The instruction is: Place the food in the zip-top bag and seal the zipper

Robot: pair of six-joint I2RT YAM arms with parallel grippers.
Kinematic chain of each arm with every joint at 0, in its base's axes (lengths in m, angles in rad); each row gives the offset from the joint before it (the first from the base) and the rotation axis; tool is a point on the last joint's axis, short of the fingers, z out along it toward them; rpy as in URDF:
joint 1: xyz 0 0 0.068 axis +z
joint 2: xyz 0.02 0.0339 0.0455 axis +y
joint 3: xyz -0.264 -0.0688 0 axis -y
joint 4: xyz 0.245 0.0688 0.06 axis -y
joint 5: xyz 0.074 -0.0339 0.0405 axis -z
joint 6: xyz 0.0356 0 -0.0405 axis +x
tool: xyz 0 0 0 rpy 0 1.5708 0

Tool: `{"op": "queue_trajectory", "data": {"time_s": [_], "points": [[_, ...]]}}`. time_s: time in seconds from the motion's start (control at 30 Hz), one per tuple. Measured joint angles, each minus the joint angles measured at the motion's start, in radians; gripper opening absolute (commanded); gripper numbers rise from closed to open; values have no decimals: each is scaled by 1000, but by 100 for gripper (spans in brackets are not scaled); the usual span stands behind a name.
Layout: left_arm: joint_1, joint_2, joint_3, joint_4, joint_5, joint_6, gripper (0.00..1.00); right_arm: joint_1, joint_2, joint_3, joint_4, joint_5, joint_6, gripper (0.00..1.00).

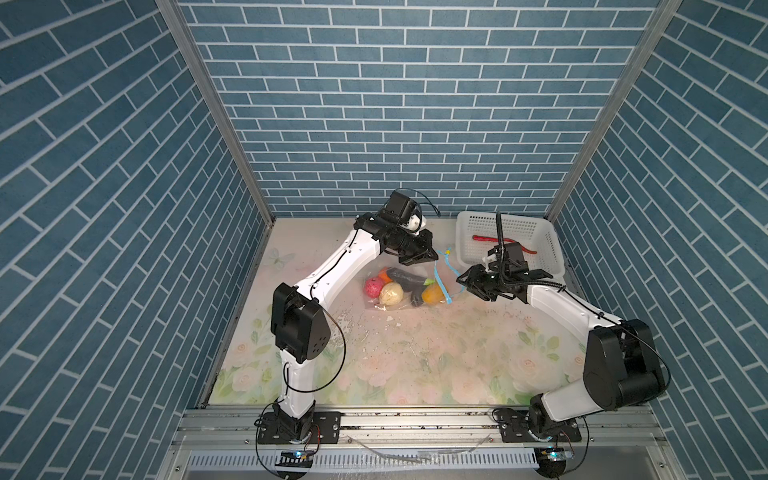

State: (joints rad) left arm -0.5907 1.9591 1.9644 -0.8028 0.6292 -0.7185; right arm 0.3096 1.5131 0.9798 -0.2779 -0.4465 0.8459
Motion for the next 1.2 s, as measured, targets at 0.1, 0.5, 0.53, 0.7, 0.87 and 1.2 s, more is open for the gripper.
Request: {"op": "queue_trajectory", "data": {"time_s": [0.1,0.5,0.53,0.7,0.87,1.2], "points": [[0,0,0,0,0,0,0,0,12,-9,20,-13,13,33],[1,0,0,-8,-1,1,0,25,14,-10,97,-48,16,2],[2,-1,0,-9,-2,1,0,29,14,-9,96,-50,13,2],[20,-19,0,-22,-9,10,0,46,14,45,45,-55,10,0],[59,-70,0,-29,-23,13,0,72,14,169,-14,-55,-7,0],[118,-135,21,-55,-29,23,0,132,21,433,-182,-33,-56,0]]}}
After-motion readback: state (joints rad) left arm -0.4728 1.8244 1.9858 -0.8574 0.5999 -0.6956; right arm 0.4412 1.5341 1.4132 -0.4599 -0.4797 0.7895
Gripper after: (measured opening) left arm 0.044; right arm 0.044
